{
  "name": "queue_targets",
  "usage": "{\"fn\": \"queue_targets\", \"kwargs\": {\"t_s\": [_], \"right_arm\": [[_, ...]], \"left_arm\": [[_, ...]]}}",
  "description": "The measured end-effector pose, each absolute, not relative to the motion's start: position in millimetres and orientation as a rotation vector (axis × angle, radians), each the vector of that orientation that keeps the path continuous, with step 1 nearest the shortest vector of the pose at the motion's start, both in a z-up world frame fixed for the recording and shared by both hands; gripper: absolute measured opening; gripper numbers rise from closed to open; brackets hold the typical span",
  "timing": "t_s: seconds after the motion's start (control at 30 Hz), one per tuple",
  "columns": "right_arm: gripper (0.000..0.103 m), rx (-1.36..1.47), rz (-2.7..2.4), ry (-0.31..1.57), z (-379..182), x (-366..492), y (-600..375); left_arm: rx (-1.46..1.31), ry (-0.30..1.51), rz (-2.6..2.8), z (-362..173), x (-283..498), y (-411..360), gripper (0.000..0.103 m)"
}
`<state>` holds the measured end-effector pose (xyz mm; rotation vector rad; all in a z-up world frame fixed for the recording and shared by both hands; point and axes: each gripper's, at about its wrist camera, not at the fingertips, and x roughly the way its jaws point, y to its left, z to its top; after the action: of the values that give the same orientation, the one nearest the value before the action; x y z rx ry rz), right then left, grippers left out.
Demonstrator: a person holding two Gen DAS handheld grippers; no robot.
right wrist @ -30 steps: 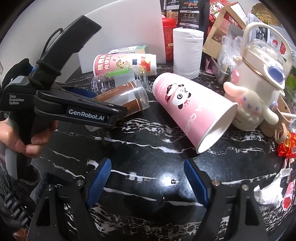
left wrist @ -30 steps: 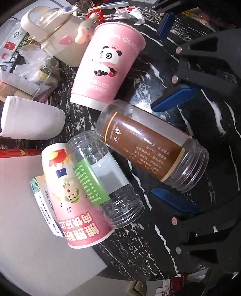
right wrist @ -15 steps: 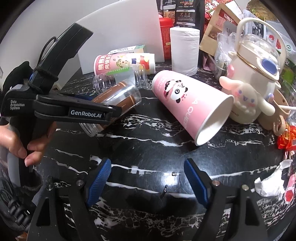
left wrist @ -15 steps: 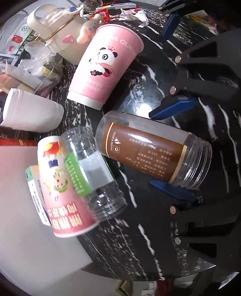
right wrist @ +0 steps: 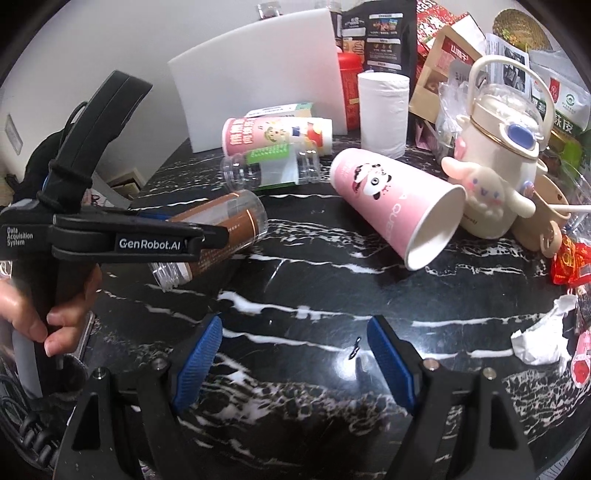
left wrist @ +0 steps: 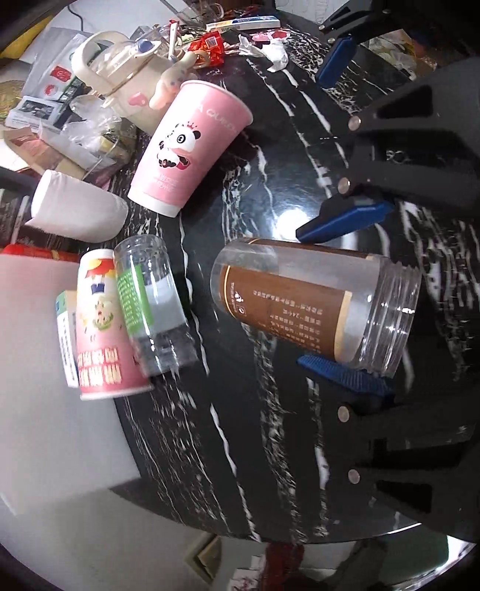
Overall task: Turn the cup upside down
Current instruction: 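Lift the jar with the left tool and carry it toward the right tool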
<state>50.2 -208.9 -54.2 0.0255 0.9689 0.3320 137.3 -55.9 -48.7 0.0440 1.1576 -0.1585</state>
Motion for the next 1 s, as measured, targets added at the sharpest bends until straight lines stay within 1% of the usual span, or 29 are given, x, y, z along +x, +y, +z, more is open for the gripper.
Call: {"fn": "queue_targets", "kwargs": {"t_s": [0.23, 0.6, 0.73, 0.93, 1.0], "right_arm": [[0.081, 0.017, 0.356, 0.948, -46.6, 31.2, -202.4], [0.081, -0.010, 0.372, 0.939, -42.8, 9.3, -195.2], [0.081, -0.016, 0.375, 0.939, -43.4, 2.0, -192.7], [0.081, -0.033, 0.382, 0.951, -48.1, -5.2, -189.2], [0.081, -0.030, 0.383, 0.955, -49.6, -5.6, -189.3]], "left_arm": [[0.007, 1.093, -0.108, -29.4, 98.4, -44.0, 0.062], [-0.124, 1.019, 0.027, -23.6, 35.0, -18.1, 0.062], [-0.176, 1.010, 0.071, -28.5, 23.1, -14.0, 0.062], [-0.255, 1.050, 0.096, -49.2, 21.9, -9.3, 0.062], [-0.272, 1.049, 0.109, -53.5, 23.5, -8.6, 0.059]]}}
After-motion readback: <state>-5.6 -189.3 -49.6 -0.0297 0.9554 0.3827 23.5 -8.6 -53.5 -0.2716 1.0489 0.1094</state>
